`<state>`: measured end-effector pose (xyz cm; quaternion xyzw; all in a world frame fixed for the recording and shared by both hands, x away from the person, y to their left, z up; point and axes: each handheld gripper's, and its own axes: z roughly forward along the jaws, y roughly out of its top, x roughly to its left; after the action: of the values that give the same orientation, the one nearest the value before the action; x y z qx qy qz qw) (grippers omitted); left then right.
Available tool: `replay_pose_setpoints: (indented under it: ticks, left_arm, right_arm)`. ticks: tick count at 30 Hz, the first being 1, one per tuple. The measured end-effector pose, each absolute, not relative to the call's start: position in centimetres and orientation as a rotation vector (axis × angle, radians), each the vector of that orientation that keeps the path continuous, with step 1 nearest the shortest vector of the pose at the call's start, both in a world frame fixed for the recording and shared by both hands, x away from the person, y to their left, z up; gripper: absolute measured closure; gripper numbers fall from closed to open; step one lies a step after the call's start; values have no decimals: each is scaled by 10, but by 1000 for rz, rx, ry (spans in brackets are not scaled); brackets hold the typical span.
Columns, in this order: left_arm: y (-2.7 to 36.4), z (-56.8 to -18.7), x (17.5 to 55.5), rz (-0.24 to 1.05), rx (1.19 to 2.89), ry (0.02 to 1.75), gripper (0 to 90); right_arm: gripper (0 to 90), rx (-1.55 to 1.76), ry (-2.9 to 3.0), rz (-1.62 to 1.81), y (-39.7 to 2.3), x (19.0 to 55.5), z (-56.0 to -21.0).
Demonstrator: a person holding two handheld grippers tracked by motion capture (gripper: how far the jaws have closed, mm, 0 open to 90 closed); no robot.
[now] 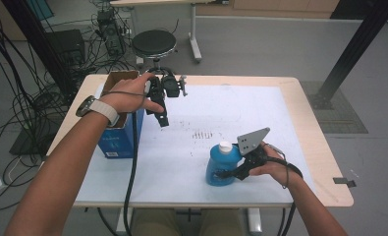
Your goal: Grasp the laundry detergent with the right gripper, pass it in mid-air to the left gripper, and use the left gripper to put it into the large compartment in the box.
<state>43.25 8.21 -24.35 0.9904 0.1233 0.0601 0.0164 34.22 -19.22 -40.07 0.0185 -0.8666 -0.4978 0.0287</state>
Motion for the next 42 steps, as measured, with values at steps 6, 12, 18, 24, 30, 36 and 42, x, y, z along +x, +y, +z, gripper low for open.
replay_pose_setpoints:
  ticks: [6,12,18,24,30,36,42]
  left_arm:
    - [84,-242,432,178,3063,392,134]
    - [83,-241,430,185,3070,381,128]
    - [81,-239,427,188,3077,373,126]
    - [82,-236,423,191,3077,377,126]
    - [83,-227,418,210,3073,379,125]
    - [82,-215,409,208,3064,372,126]
    - [79,-199,398,226,3063,351,116]
  right_arm:
    - [430,57,-2673,-1543,-193,342,-401]
    - [429,47,-2674,-1542,-192,342,-401]
    - [430,41,-2684,-1539,-192,340,-400]
    - [432,47,-2691,-1542,-192,339,-400]
    - [433,43,-2697,-1528,-190,339,-398]
    - [433,40,-2705,-1519,-187,339,-391]
    - [432,14,-2711,-1509,-183,341,-373]
